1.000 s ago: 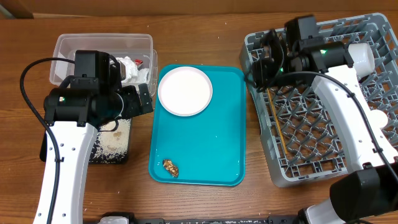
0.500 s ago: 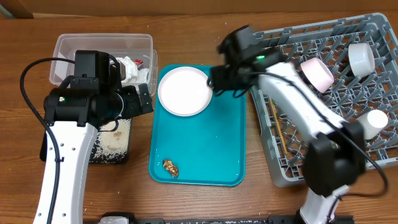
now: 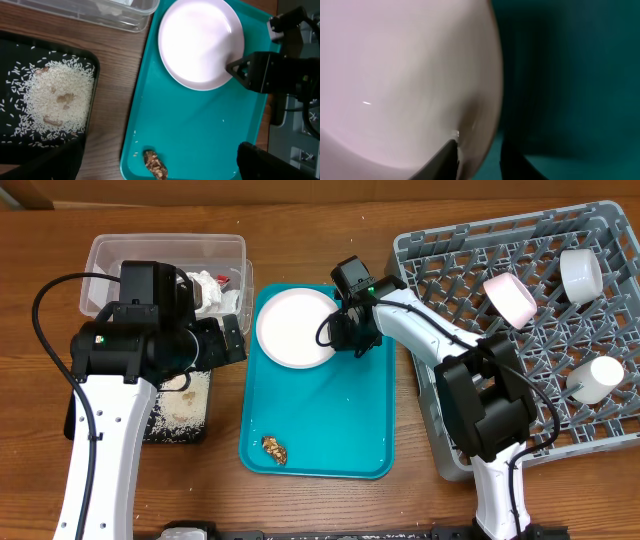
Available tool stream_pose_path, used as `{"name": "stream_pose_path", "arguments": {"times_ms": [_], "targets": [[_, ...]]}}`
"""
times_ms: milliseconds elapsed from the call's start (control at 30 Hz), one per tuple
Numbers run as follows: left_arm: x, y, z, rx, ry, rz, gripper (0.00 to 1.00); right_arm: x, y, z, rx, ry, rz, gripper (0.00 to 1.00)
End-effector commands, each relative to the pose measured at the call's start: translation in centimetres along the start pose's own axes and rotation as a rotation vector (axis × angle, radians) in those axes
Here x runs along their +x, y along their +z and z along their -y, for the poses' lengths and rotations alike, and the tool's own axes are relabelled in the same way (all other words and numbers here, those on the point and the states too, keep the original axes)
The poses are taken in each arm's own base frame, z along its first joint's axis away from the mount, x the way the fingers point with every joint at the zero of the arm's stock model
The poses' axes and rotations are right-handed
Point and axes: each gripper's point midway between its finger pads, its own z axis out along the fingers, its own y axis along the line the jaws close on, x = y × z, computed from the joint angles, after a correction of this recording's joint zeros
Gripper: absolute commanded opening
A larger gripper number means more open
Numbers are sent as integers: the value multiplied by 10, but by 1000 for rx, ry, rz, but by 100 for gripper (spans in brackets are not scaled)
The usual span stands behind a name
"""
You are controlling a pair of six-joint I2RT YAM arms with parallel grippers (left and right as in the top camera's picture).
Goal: Sort waste into correct bins and load items into the dishwasher
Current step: 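Carry the pink plate to the dish rack and stand it upright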
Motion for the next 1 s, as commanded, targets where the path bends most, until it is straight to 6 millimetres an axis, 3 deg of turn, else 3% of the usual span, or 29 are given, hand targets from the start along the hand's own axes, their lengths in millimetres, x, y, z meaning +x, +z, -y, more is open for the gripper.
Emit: {"name": "stream_pose_path", "arguments": {"times_ms": [0, 100, 233, 400, 567, 633, 833, 967], "targets": [[-5, -2, -1, -10, -3, 16, 100, 2, 4, 23, 120, 55, -6, 15], [-5, -2, -1, -10, -4, 16, 100, 6, 2, 31, 136, 69, -27, 4], [-5, -2, -1, -10, -4, 15, 100, 11, -7, 43, 153, 97, -57, 4], [-6, -2, -1, -10, -3, 16, 100, -1, -48, 47, 140, 79, -15, 4], [-5, -2, -1, -10, -4, 16, 100, -27, -129, 41, 108, -8, 135, 4], [-5, -2, -1, -10, -4, 16, 100, -40, -167, 48, 146, -18, 237, 4], [-5, -2, -1, -10, -4, 16, 100, -69, -269, 113, 474, 12, 550, 4], [-5, -2, -1, -10, -4, 16, 100, -66, -326, 180, 864, 157, 661, 4]]}}
